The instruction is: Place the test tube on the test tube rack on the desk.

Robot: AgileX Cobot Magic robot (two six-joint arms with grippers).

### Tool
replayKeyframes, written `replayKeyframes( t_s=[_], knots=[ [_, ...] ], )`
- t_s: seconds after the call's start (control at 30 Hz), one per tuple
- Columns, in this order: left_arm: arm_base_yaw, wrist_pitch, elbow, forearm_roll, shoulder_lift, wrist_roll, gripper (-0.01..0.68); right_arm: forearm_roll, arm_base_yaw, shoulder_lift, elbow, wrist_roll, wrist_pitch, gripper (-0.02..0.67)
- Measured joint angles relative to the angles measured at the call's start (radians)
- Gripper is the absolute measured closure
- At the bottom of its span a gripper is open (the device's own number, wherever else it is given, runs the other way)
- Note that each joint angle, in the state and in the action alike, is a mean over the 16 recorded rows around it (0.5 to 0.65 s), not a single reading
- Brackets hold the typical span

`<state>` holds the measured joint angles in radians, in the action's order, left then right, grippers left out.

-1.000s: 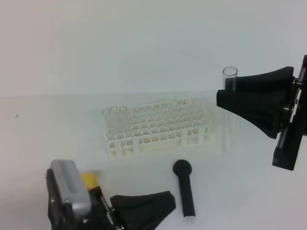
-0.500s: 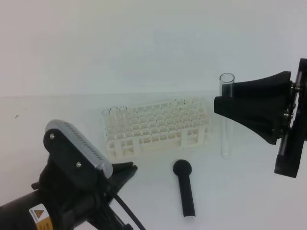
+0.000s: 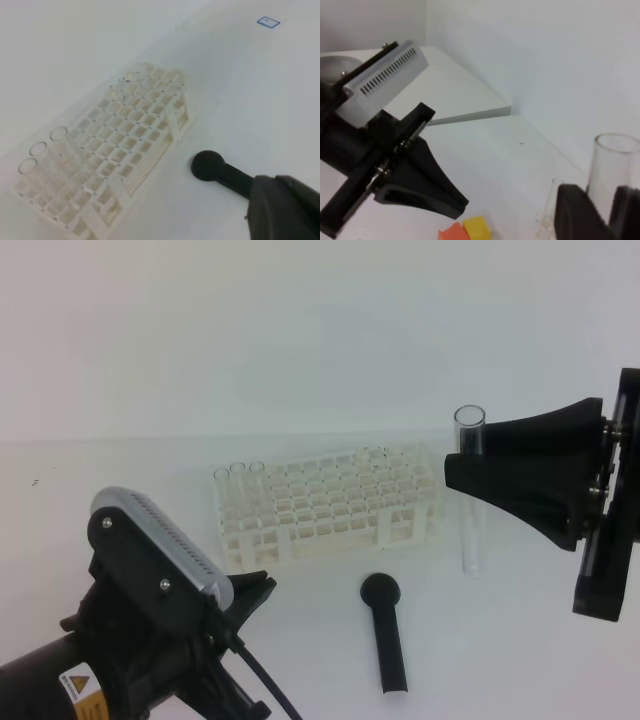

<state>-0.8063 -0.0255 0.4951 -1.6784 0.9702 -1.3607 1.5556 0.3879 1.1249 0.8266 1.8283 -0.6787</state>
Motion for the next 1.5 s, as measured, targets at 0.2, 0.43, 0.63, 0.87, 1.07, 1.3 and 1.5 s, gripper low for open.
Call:
replayKeyframes(
  t_s=[0.2, 0.43, 0.63, 0.87, 1.07, 1.3, 1.5],
  knots=[
    [0.0, 0.0, -0.013, 0.0, -0.02, 0.0, 0.674, -0.011, 0.0, 0.0, 0.0, 0.0, 0.008, 0.521],
    [0.032, -0.015, -0.074, -0.001, -0.12, 0.0, 0.674, -0.017, 0.0, 0.0, 0.0, 0.0, 0.021, 0.521],
    [0.142, -0.032, -0.161, -0.021, -0.294, 0.0, 0.674, -0.022, 0.0, 0.0, 0.0, 0.0, 0.028, 0.521],
    [0.377, -0.047, -0.244, -0.064, -0.55, 0.0, 0.673, -0.026, 0.0, 0.001, 0.0, 0.0, 0.029, 0.521],
    [0.572, -0.046, -0.278, -0.096, -0.74, 0.0, 0.674, -0.029, 0.0, 0.015, 0.0, 0.0, 0.025, 0.521],
    [0.704, -0.047, -0.332, -0.1, -0.883, 0.0, 0.674, -0.034, 0.0, 0.047, -0.001, 0.0, 0.009, 0.521],
    [0.734, -0.05, -0.419, -0.099, -0.954, -0.001, 0.674, -0.036, 0.0, 0.07, -0.002, 0.0, -0.019, 0.521]
  ],
)
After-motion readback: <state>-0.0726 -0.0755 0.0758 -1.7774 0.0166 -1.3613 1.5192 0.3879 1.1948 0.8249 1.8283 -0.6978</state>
